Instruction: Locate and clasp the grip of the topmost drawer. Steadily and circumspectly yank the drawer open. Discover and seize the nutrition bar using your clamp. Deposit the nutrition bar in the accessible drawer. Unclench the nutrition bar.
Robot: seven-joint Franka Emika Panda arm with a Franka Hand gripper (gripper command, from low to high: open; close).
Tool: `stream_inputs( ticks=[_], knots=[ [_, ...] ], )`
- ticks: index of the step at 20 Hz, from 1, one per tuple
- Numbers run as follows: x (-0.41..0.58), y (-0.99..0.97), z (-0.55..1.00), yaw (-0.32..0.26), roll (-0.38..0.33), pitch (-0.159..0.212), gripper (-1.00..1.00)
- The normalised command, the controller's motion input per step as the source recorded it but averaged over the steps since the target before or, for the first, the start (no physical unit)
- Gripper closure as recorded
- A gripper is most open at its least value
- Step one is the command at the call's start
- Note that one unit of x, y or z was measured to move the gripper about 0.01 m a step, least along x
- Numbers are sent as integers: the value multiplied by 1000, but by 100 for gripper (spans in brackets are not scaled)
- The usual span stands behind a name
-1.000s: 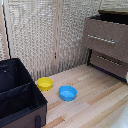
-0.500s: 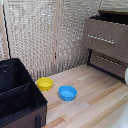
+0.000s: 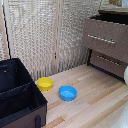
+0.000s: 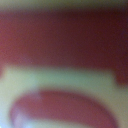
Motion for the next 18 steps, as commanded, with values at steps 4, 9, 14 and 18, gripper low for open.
stream_inputs(
  ticks=[4, 9, 14, 18],
  knots=[
    [0, -82, -381, 247, 85, -2, 100],
    [220, -48, -57, 22, 10, -1, -100],
    [255, -19, 0, -4, 15, 15, -100],
    [265, 0, 3, -10, 20, 50, -100]
  ],
)
